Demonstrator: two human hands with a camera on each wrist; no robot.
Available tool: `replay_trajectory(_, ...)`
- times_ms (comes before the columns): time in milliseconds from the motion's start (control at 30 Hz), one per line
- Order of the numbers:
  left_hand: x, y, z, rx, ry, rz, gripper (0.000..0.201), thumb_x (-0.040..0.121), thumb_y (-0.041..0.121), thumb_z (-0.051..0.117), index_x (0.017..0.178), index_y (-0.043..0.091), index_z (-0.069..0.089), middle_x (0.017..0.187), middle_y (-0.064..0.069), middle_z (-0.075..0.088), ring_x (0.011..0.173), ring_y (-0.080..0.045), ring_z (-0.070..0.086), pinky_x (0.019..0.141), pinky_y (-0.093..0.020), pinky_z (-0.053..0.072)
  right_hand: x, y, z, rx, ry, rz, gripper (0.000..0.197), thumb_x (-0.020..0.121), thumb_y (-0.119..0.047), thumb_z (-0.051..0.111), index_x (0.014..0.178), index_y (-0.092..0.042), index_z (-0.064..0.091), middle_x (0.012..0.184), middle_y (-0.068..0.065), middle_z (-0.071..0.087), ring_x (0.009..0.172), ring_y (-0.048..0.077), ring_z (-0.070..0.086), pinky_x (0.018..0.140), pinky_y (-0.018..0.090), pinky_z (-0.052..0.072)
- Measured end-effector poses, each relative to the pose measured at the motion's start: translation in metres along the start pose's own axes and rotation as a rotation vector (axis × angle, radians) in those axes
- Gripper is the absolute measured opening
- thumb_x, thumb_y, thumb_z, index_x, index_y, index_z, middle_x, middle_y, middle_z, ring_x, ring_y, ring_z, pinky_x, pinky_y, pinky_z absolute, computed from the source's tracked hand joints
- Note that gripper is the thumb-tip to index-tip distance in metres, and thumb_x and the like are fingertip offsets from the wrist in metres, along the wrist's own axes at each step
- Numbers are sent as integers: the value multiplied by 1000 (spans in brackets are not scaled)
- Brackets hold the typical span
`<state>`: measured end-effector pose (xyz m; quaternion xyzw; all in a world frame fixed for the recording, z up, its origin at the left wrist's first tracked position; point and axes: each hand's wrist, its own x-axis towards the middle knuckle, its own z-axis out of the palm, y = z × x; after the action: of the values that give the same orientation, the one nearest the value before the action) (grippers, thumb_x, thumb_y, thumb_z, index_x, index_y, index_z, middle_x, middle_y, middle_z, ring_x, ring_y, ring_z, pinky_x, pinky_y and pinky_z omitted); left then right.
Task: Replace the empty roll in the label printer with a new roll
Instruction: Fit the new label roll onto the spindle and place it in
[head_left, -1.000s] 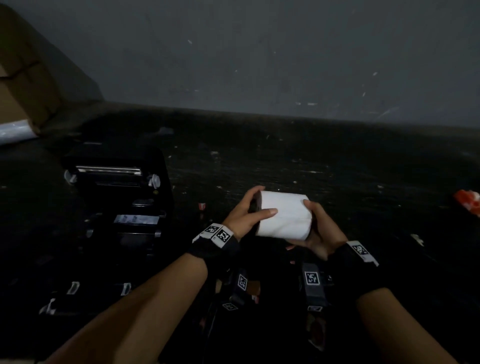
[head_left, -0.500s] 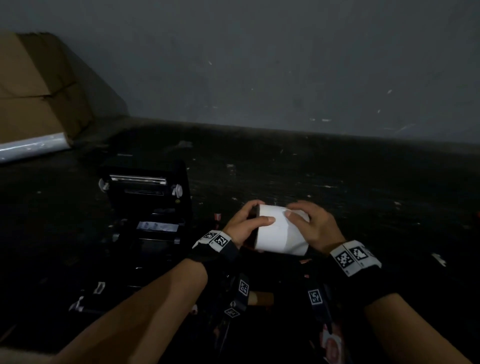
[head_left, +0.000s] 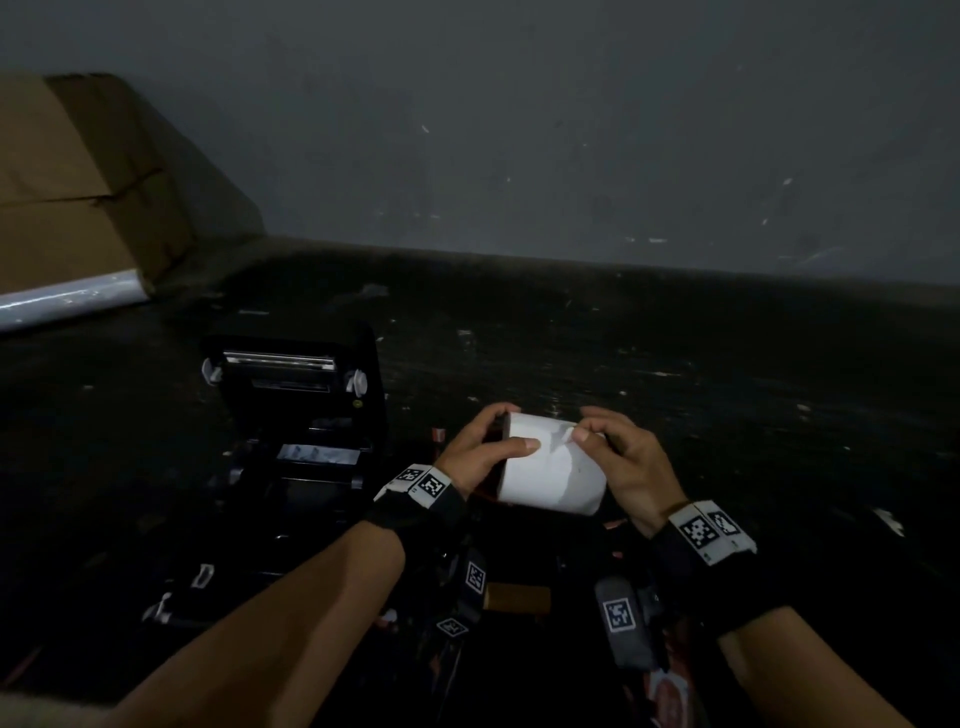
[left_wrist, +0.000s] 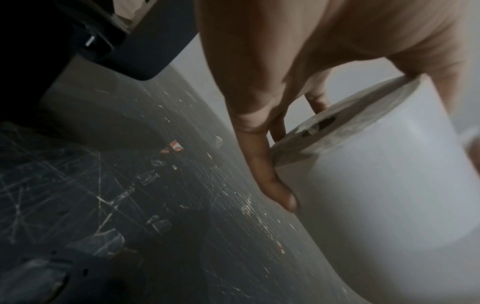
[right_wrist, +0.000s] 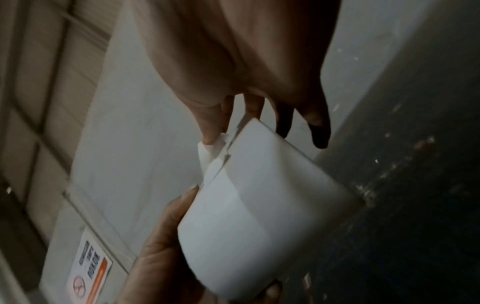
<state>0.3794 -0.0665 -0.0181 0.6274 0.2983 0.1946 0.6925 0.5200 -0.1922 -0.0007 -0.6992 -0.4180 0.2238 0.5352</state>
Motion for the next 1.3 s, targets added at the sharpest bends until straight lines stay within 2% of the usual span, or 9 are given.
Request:
replay_trajectory(133, 2, -3, -4, -30, -16, -29, 37, 77, 20, 69, 109, 30, 54, 103, -2, 58, 93, -25, 59, 69, -47, 54, -8, 3, -1, 381, 82, 107, 15, 87, -18, 58, 76, -20, 68, 116, -10, 60, 110, 16, 55, 95, 40, 43)
replay_trajectory(267, 3, -12, -9, -15, 38, -22, 33, 71, 23, 74, 97, 36, 59, 101, 2, 60, 95, -23, 59, 83, -49, 52, -6, 6, -24, 597, 179, 178, 15, 88, -16, 55, 84, -23, 67, 97, -7, 66, 97, 15, 59, 85, 38, 47)
replay_trajectory(433, 5, -20, -13, -21, 99, -20, 46, 52, 35, 78, 94, 40, 60, 115, -7, 56, 100, -23, 57, 75, -35, 49, -4, 45, -47, 230, 191, 244, 10, 78, -7, 68, 78, -18, 68, 79, -1, 67, 73, 8, 61, 66, 14, 50)
replay_trajectory(533, 6, -23, -15, 15, 122, -30, 54, 49, 41, 79, 99, 45, 58, 130, -10, 47, 113, -29, 54, 73, -36, 51, -2, 86, -54, -58, 74, 325, 11, 75, -9, 71, 79, -19, 69, 83, 6, 71, 68, -1, 63, 75, 22, 47)
replay_trajectory(700, 1, -26, -16, 2, 161, -41, 50, 54, 35, 78, 98, 43, 56, 129, -6, 51, 111, -26, 55, 70, -39, 52, -5, 129, -53, -300, 37, 471, 19, 72, -10, 74, 91, -10, 73, 98, 13, 73, 95, 24, 66, 88, 28, 47)
replay_trajectory(867, -5, -30, -13, 16, 153, -84, 42, 62, 27, 77, 96, 43, 57, 125, -4, 53, 110, -27, 56, 70, -41, 54, -7, 131, -57, -567, -54, 550, 6, 75, -19, 71, 74, -25, 70, 101, 8, 72, 99, 27, 64, 89, 32, 50)
replay_trajectory(1000, -10, -30, -8, 31, 135, -76, 40, 74, 16, 72, 106, 33, 55, 117, -2, 56, 104, -25, 58, 70, -38, 53, -12, 118, -56, -855, -157, 553, 15, 81, -32, 62, 91, -23, 67, 105, 8, 68, 102, 28, 60, 90, 37, 47)
replay_trajectory(1167, -11, -26, -4, 41, 121, -57, 40, 74, 16, 73, 101, 39, 55, 118, -1, 55, 107, -25, 56, 74, -38, 52, -17, 113, -63, -848, -134, 588, 26, 77, -41, 62, 93, -20, 60, 106, 10, 65, 101, 29, 59, 88, 36, 45)
replay_trajectory(1300, -11, -20, -3, 48, 91, -30, 44, 64, 25, 74, 102, 39, 56, 118, -2, 56, 106, -24, 56, 69, -36, 52, -32, 110, -68, -584, -15, 556, 28, 78, -33, 67, 99, -14, 63, 109, 12, 67, 102, 27, 60, 86, 30, 46)
